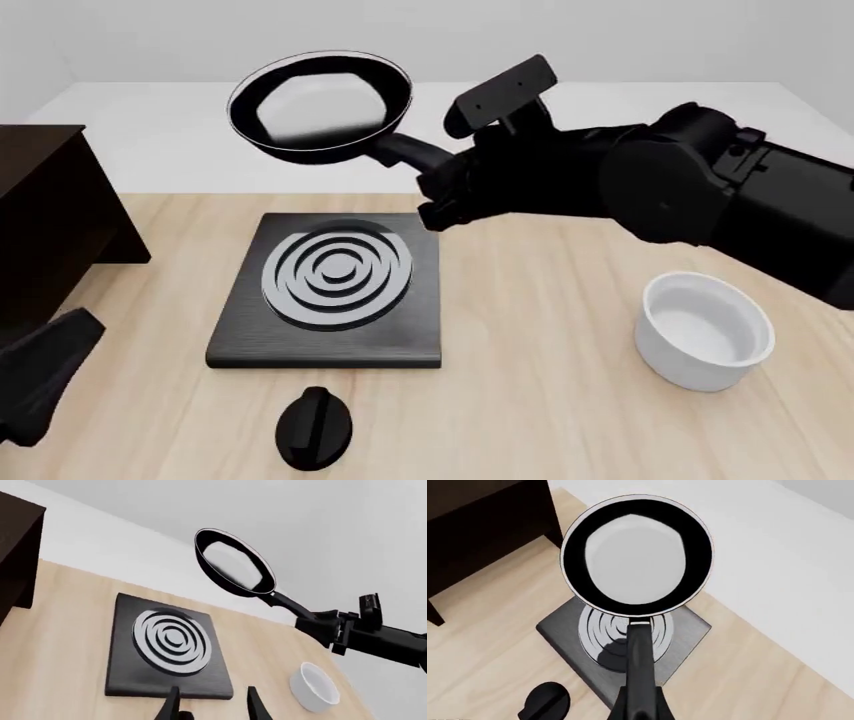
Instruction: Put the frying pan on the cabinet shelf.
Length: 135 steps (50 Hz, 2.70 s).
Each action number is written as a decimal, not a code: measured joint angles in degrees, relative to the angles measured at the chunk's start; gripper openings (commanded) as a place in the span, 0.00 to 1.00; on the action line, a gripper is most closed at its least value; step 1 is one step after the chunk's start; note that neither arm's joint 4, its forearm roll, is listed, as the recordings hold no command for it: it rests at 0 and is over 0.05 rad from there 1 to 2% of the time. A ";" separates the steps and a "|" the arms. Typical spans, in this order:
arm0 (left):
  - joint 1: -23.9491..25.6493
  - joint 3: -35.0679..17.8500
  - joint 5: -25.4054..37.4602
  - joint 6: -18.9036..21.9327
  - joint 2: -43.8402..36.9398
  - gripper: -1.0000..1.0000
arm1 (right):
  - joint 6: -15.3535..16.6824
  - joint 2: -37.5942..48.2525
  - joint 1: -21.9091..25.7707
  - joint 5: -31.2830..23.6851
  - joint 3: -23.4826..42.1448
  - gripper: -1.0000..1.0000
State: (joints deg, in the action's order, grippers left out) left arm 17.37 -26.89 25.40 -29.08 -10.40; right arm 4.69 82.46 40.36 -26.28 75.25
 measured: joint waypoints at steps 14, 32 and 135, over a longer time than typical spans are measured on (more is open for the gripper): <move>2.87 -0.08 -3.53 -13.27 -3.30 1.00 | -0.24 1.44 2.62 -0.45 2.79 0.00; 6.83 -1.50 -8.93 -21.41 -7.72 1.00 | 0.40 3.94 6.69 -1.68 6.70 0.00; 14.23 -0.76 -40.62 -37.18 -37.21 1.00 | -1.01 3.93 15.14 1.01 4.42 0.00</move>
State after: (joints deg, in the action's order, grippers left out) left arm 31.60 -27.64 -15.22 -66.27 -47.61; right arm 3.67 86.39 55.50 -25.28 79.67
